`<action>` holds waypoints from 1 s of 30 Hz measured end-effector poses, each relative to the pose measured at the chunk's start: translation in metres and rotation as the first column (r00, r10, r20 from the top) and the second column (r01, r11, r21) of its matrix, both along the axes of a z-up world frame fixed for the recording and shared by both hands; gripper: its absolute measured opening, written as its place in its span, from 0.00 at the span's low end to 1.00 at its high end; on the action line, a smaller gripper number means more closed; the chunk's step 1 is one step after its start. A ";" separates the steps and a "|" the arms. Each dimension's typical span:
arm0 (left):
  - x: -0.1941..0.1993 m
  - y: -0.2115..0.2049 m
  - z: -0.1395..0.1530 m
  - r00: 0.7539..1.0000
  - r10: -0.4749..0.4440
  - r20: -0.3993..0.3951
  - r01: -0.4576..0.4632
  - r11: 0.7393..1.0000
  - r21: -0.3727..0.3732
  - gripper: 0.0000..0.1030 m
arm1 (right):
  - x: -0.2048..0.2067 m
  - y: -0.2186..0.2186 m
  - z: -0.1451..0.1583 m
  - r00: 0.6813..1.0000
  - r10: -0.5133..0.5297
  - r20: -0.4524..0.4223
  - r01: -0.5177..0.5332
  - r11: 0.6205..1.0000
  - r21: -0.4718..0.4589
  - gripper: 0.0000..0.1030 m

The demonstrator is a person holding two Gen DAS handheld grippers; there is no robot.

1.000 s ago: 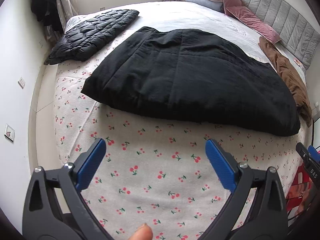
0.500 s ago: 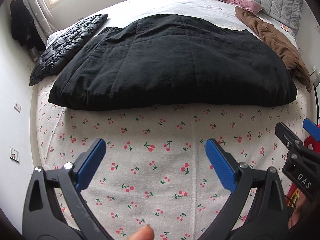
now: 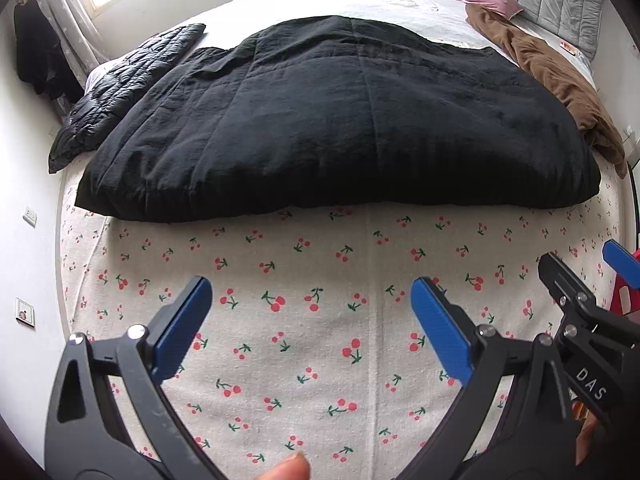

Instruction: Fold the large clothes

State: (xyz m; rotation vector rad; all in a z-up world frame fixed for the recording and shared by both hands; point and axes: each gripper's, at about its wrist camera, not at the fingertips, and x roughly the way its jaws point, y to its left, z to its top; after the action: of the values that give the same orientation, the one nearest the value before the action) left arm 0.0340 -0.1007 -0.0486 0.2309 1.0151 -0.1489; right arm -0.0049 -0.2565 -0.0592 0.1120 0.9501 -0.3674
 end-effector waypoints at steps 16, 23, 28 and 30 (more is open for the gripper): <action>0.005 0.003 -0.009 1.000 0.010 -0.023 -0.011 1.000 -0.008 0.97 | 0.006 0.005 -0.010 0.999 0.002 -0.032 -0.003 1.000 -0.012 0.88; 0.010 0.006 -0.015 0.999 0.026 -0.045 -0.027 1.000 -0.009 0.97 | 0.009 0.004 -0.019 0.998 0.006 -0.056 -0.007 1.000 -0.016 0.88; 0.008 0.007 -0.016 0.998 0.019 -0.055 -0.020 1.000 -0.014 0.97 | 0.010 0.004 -0.019 0.998 0.010 -0.056 -0.010 1.000 -0.011 0.88; 0.005 0.007 -0.012 0.999 0.014 -0.053 -0.015 1.000 -0.019 0.97 | 0.011 0.006 -0.018 0.999 0.009 -0.054 -0.010 1.000 -0.011 0.88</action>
State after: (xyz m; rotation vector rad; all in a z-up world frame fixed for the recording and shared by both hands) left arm 0.0394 -0.0933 -0.0611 0.2027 1.0672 -0.1526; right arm 0.0056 -0.2508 -0.0776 0.0876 1.0011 -0.3687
